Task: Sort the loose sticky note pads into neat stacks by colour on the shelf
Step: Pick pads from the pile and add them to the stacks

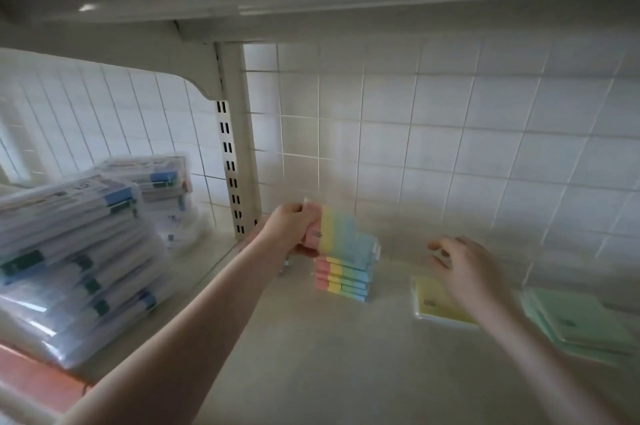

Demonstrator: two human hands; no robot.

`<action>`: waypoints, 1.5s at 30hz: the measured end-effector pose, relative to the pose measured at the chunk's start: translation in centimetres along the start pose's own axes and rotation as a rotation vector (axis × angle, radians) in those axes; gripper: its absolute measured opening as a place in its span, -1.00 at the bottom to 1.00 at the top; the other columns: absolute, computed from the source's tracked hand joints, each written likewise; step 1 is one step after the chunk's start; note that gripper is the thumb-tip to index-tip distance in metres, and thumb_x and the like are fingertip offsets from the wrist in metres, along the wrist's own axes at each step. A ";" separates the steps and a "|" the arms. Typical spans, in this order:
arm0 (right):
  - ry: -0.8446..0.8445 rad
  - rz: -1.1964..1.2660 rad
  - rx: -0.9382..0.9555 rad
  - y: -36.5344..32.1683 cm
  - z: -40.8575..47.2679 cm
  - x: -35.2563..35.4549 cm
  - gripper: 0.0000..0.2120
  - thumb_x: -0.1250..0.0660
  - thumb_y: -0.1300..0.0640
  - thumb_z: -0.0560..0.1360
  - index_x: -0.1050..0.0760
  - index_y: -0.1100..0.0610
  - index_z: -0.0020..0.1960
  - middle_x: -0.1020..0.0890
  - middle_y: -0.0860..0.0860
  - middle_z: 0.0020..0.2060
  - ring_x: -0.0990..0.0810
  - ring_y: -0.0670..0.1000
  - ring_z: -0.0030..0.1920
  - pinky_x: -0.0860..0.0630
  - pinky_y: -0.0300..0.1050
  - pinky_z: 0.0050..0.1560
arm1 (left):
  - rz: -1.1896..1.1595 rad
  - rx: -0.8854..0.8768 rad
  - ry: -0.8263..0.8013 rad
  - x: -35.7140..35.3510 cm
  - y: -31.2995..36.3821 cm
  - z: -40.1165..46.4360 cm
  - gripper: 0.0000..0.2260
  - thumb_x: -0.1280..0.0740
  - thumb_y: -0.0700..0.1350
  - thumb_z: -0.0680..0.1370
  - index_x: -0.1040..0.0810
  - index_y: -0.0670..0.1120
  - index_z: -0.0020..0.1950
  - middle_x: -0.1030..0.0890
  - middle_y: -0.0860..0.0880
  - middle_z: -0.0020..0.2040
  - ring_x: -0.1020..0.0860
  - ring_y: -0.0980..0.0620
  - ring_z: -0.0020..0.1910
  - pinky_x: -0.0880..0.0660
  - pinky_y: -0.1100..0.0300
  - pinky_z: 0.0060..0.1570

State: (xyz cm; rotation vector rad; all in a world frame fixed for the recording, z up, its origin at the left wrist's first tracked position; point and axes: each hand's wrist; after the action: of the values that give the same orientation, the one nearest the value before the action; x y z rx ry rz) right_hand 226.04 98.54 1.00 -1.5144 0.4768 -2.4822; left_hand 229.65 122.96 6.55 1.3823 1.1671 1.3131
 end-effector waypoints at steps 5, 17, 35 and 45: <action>-0.004 -0.028 -0.048 0.9 -0.1 0.2 -0.79 -0.35 0.16 0.48 -0.59 0.13 0.10 -0.61 0.12 0.00 -0.55 0.17 0.08 -0.42 -0.03 0.05 | 0.121 0.017 -0.003 -1.6 -0.7 1.9 -0.81 -0.22 -0.10 0.61 -0.51 -0.20 -0.08 -0.56 -0.15 -0.23 -0.57 -0.04 -0.38 -0.62 0.11 -0.35; -0.009 -0.026 -0.100 1.9 -0.2 1.0 -0.79 -0.32 0.17 0.48 -0.58 0.12 0.10 -0.60 0.11 0.00 -0.55 0.17 0.06 -0.43 -0.05 0.04 | 0.777 -0.167 0.260 -3.3 -2.6 2.7 -0.74 -0.13 0.00 0.58 -0.50 -0.15 -0.09 -0.52 -0.05 -0.24 -0.43 0.02 -0.33 -0.20 0.19 -0.45; 0.024 -0.214 -0.004 4.4 -1.7 3.0 -0.75 -0.26 0.09 0.51 -0.54 0.08 0.16 -0.61 0.07 0.05 -0.54 0.14 0.10 -0.40 -0.04 0.07 | 1.086 -0.332 0.363 -3.5 -2.9 -1.6 -0.69 -0.09 0.06 0.61 -0.50 -0.10 0.11 -0.55 -0.09 0.06 -0.46 -0.10 0.07 -0.42 0.10 -0.10; 0.069 -0.341 -0.023 8.5 -8.0 6.2 -0.83 -0.43 0.14 0.37 -0.62 0.15 -0.05 -0.61 0.16 -0.16 -0.57 0.23 -0.08 -0.45 0.05 -0.04 | 1.011 -0.486 0.299 -8.1 -4.5 -9.5 -0.65 -0.25 0.05 0.56 -0.47 -0.11 0.27 -0.52 -0.09 0.23 -0.40 -0.13 0.27 -0.35 0.03 0.18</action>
State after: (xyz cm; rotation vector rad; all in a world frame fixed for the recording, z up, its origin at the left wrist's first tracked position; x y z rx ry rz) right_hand 216.06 89.95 -0.46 -1.6428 0.2761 -2.7992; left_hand 219.87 115.71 1.24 1.4570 0.1912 2.3714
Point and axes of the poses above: each hand's wrist, its own z-axis towards the middle knuckle, its own x-axis out of the back of the hand, y = z × x
